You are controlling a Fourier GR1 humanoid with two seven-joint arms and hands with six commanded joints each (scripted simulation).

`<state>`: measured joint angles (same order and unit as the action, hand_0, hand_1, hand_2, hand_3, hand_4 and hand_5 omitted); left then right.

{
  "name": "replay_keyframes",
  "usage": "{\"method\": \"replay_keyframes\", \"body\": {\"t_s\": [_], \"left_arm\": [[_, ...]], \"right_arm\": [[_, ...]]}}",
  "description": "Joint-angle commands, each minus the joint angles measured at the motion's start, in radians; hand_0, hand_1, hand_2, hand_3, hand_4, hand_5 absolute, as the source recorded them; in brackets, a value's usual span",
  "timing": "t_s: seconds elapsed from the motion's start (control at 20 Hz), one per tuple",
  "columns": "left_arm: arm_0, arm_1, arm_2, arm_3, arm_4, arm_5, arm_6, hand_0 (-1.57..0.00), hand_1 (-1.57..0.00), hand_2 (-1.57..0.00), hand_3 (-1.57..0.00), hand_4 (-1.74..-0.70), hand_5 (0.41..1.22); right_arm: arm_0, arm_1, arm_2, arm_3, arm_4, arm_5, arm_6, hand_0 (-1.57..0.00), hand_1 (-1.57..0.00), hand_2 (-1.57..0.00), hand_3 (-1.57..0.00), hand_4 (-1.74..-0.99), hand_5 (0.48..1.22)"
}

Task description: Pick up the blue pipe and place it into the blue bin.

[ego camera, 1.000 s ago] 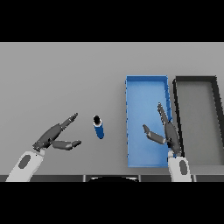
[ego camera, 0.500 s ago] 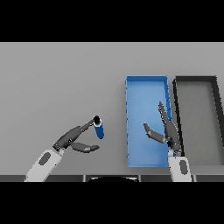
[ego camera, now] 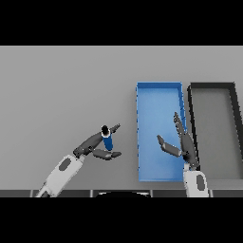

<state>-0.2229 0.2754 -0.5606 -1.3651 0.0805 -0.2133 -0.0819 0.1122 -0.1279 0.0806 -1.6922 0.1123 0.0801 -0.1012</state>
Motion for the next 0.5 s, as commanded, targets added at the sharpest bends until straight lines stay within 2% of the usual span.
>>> {"method": "replay_keyframes", "body": {"t_s": [0.0,0.05,0.1,0.15,0.25,0.35,0.45], "left_arm": [[-0.001,-0.015,0.005,0.01,0.006,0.005,-0.019,0.0,0.0,-0.02,-0.02,-1.11,0.507],[-0.002,-0.035,0.008,0.017,0.018,0.006,-0.031,0.0,-0.03,-0.11,-0.1,-1.14,0.55],[-0.013,-0.054,0.023,0.032,0.041,0.007,-0.02,-0.02,-0.16,-0.29,-0.26,-1.21,0.607],[-0.011,-0.072,0.034,0.035,0.069,0.005,-0.011,-0.19,-0.35,-0.48,-0.52,-1.25,0.73],[-0.012,-0.087,0.044,0.057,0.076,0.019,-0.016,-0.67,-0.79,-0.87,-0.88,-1.42,0.906],[0.011,-0.098,0.038,0.04,0.08,0.03,-0.037,-0.99,-1.07,-1.12,-1.1,-1.53,1.02],[0.006,-0.093,0.02,0.029,0.055,0.057,-0.046,-1.2,-1.25,-1.29,-1.21,-1.6,1.092]], "right_arm": [[0.01,-0.005,-0.002,-0.013,-0.004,0.004,-0.007,0.0,0.0,0.0,0.0,-1.267,0.6],[0.008,-0.003,0.0,-0.015,-0.006,0.004,-0.002,0.0,0.0,0.0,0.0,-1.266,0.601],[0.015,-0.002,0.001,-0.009,-0.004,0.006,-0.017,0.0,0.0,0.0,0.0,-1.261,0.6],[0.016,0.002,0.005,-0.012,0.002,0.002,-0.011,0.0,0.0,0.0,0.0,-1.26,0.6],[0.02,-0.006,0.0,-0.013,0.004,0.001,-0.017,0.0,0.0,0.0,0.0,-1.259,0.605],[0.015,-0.004,0.003,-0.012,0.0,0.006,-0.018,0.0,0.0,0.0,0.0,-1.262,0.611],[0.004,-0.003,0.002,-0.015,-0.001,0.003,0.002,0.0,0.0,0.0,0.0,-1.26,0.614]]}}
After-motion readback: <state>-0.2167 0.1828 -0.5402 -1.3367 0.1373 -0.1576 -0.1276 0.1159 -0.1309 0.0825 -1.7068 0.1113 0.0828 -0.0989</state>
